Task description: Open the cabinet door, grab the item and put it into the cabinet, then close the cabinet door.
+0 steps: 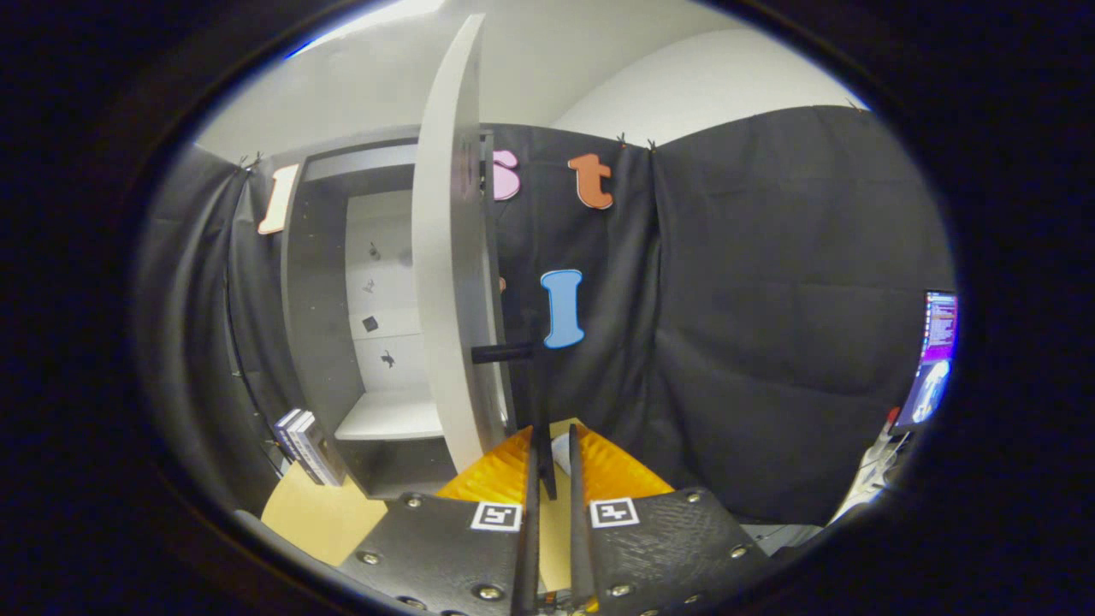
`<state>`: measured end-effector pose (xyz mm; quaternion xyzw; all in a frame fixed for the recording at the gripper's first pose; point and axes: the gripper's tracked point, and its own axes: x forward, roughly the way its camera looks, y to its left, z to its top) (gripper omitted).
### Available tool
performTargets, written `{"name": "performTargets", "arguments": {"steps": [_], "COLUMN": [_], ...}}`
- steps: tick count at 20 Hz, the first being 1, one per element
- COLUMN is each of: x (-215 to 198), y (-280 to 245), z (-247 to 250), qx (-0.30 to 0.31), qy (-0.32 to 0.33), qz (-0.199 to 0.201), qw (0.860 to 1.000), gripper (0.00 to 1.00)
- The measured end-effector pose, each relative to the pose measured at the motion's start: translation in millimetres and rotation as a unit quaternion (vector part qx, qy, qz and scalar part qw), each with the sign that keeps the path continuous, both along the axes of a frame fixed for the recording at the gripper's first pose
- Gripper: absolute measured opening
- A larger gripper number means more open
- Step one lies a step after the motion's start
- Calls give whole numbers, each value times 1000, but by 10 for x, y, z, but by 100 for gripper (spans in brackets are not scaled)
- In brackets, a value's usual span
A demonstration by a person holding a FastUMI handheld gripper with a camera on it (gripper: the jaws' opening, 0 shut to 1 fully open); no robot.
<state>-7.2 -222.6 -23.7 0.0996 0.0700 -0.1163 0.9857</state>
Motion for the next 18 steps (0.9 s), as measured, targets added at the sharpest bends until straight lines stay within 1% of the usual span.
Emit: {"name": "performTargets", "arguments": {"steps": [3, 7, 12, 15, 18], "x": [-21, -154, -231, -340, -380], "y": [-147, -317, -395, -512, -396], "z": [-31, -55, -167, -179, -186], "qx": [14, 11, -1, -25, -27], "qy": [0, 4, 20, 23, 25], "qz": [-5, -20, -52, -77, -68], "qw": [1000, 1000, 998, 996, 997], "gripper": [15, 15, 15, 15, 15]}}
